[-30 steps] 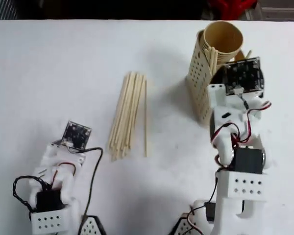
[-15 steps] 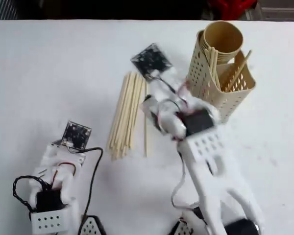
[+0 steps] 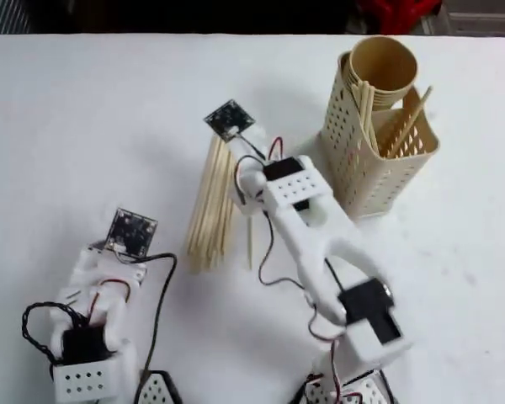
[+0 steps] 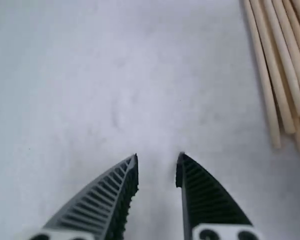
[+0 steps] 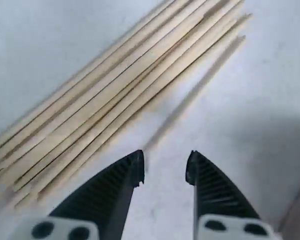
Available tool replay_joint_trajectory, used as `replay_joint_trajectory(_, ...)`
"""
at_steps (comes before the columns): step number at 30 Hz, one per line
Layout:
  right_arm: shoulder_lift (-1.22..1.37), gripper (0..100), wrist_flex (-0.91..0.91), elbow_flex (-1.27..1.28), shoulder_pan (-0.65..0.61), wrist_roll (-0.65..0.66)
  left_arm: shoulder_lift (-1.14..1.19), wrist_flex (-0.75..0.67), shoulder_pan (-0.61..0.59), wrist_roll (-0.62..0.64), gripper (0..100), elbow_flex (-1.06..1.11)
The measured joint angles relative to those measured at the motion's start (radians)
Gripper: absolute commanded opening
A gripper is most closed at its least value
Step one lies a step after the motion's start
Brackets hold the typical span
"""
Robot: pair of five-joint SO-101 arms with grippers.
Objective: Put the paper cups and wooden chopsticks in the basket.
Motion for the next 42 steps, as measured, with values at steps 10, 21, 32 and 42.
replay_joint_trajectory(10, 0.18, 14.5, -0.049, -0.075, 0.005, 0.0, 0.0, 0.0, 0.0, 0.0, 14, 0.0)
replay_joint_trajectory(21, 0.221, 1.2, -0.06, -0.1, 0.075, -0.189, 0.0, 0.0, 0.0, 0.0, 14, 0.0)
replay_joint_trajectory(32, 0.19, 1.6, 0.091, -0.106, 0.077, -0.199, 0.0, 0.0, 0.0, 0.0, 14, 0.0)
replay_joint_trajectory(42, -0.293, 1.6, 0.16, 0.123, 0.104, -0.201, 0.0, 0.0, 0.0, 0.0, 15, 0.0)
